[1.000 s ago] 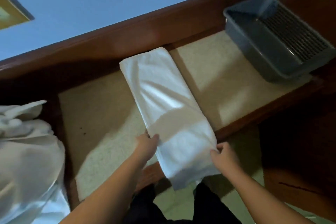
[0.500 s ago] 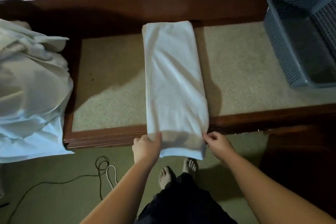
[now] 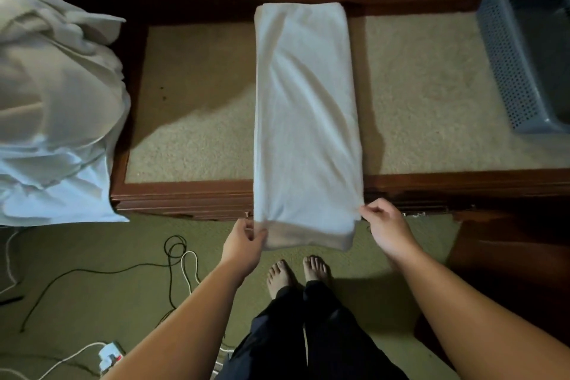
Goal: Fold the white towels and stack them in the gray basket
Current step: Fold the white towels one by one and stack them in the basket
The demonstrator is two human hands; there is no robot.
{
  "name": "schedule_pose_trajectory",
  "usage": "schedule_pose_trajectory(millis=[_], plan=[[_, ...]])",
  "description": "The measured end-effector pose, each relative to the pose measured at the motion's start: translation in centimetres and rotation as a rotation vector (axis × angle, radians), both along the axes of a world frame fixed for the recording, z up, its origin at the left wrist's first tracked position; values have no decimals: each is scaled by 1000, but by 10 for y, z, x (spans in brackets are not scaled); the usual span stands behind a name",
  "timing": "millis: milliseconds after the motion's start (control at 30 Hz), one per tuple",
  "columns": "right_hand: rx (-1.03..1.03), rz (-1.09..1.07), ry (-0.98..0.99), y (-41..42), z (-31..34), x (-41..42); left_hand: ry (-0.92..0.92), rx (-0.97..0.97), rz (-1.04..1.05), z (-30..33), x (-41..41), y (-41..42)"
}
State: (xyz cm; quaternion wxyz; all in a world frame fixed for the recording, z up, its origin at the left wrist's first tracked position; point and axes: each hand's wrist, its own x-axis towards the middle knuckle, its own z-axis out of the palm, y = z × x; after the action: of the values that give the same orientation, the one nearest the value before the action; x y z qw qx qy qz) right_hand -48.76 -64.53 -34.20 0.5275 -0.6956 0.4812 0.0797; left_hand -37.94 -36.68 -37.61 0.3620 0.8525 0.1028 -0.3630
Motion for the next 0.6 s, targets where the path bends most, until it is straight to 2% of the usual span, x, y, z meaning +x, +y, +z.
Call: schedule_pose_trajectory(millis=[167, 267, 367, 600], plan=[[-85, 81, -19, -9, -1, 4, 22, 37, 20, 1, -7, 8], [20, 87, -9, -6, -5, 3, 106, -2, 13, 3, -4, 1], [179, 109, 41, -1, -8, -1, 202, -165, 36, 5, 6, -11], [276, 0, -35, 11, 2, -5, 274, -511, 298, -2, 13, -21]])
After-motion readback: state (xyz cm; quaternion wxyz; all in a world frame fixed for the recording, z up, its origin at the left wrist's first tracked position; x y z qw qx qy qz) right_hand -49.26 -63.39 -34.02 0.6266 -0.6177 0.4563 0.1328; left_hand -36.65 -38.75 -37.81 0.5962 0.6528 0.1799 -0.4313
